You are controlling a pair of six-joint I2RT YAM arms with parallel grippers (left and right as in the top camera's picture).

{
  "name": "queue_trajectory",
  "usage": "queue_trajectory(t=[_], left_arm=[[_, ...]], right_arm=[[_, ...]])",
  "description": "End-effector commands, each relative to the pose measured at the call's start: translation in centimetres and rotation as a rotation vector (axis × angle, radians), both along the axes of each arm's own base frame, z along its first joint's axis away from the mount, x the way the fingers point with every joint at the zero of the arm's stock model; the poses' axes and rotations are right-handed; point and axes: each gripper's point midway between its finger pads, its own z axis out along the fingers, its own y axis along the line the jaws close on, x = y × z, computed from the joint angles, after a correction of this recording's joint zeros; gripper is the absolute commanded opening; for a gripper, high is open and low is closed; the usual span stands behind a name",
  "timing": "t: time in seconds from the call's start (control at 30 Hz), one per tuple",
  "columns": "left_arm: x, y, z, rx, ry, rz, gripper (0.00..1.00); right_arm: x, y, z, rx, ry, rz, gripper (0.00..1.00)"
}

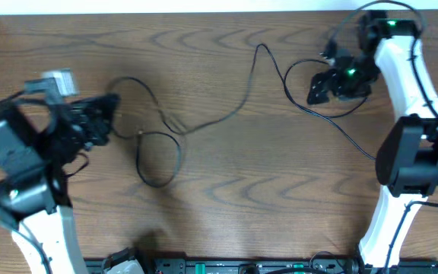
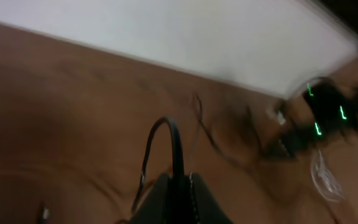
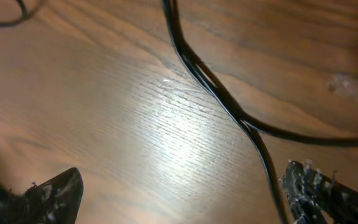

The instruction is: Untangle cables

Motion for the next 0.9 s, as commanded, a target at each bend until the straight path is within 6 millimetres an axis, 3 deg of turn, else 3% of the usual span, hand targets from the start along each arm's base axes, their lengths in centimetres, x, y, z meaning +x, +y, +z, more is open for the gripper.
queue_trajectory(t=[0.0,0.27,0.43,0.87], left_arm=[[-0.3,-3.6,-1.4,0.075,-0.036,-0.210,0.07],[0.2,-8.3,-4.9,0.106,0.042,-0.398,0.07],[0.8,-8.8,-6.9,0.168,0.096,-0.393,0.07],[0.9,-8.8,-7.0,0.168,0.099,-0.393,0.08]], right_arm=[[-0.1,0.0,-0.7,-0.134,-0.022,0.107,0.99],[-0.3,2.4,-1.1,-0.215,-0.044,0.200,0.93],[0.0,3.3,-2.1,-0.211,-0.078,0.267,0.95],[-1.1,3.0,-7.7,-0.212,-0.069,0.273,0.83]])
